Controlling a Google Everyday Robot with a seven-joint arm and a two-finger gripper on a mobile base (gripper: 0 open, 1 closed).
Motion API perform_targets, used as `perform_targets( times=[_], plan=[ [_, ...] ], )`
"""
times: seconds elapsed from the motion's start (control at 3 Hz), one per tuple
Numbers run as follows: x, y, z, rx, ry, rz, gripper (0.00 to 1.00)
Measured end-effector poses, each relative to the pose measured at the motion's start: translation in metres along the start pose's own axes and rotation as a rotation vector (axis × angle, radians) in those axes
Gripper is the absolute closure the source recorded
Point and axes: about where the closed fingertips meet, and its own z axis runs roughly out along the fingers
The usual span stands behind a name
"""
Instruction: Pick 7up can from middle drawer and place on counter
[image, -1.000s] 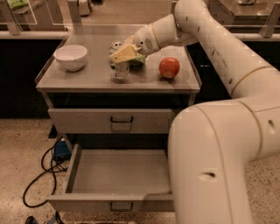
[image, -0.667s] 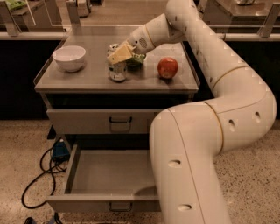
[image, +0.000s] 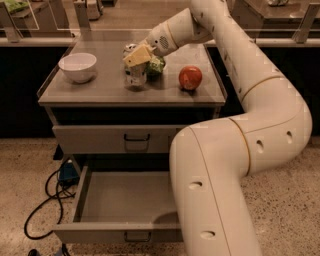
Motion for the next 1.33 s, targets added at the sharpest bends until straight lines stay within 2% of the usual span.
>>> perform_targets(
  times=[0.67, 1.0, 1.33],
  plan=[
    [0.0000, 0.0000, 0.0001, 0.000, 0.000, 0.000, 0.14],
    [0.0000, 0.0000, 0.0002, 0.000, 0.000, 0.000, 0.00],
    [0.0000, 0.0000, 0.0002, 0.000, 0.000, 0.000, 0.00]
  ],
)
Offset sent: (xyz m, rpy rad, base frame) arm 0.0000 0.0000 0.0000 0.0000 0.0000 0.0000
